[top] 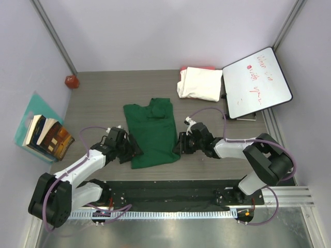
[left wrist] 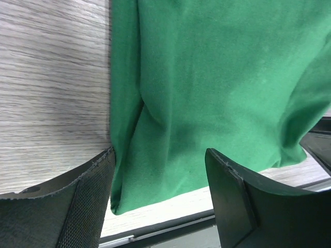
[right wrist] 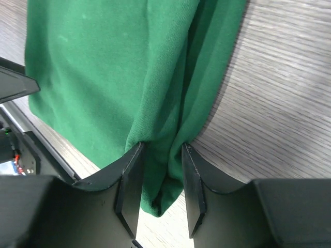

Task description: Fold and stack the t-shirts

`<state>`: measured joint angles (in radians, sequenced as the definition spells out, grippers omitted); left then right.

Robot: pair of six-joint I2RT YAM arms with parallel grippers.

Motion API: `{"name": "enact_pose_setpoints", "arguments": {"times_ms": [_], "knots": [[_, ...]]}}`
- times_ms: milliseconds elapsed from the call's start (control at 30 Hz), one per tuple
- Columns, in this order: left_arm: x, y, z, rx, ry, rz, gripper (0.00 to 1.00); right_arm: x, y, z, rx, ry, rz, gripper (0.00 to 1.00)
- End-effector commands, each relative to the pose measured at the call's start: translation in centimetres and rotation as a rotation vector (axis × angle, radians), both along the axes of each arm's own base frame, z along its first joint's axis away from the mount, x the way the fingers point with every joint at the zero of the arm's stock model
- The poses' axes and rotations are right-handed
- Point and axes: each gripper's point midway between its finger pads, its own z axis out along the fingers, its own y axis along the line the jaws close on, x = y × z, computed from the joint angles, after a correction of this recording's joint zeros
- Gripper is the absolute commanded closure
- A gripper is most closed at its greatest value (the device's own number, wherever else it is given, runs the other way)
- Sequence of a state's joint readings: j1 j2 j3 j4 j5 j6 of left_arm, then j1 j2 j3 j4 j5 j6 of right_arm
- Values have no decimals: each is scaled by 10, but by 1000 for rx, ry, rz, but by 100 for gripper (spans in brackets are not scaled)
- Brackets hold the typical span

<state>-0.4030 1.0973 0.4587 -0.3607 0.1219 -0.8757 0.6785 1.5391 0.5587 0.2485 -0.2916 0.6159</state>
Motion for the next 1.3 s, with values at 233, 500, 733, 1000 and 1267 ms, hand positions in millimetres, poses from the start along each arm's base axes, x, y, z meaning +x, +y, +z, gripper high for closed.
{"name": "enact_pose_setpoints", "arguments": {"times_ms": [233,500,733,1000,1267], "knots": [[-30,7,-28,40,150,-12,31,-32,-30,-30,-105,105,-34,55],[-27,9,-24,55,141,-16,33,-28,-54,-14,-142,18,-120,47],[-29,10,-28,65,164,-23,35,-33,-27,-13,2,50,-44,46],[-31,10,-32,73,187,-29,38,-25,-27,-6,157,67,-42,42],[-29,8,-30,79,198,-42,40,-19,-28,-8,189,86,-40,41]]}}
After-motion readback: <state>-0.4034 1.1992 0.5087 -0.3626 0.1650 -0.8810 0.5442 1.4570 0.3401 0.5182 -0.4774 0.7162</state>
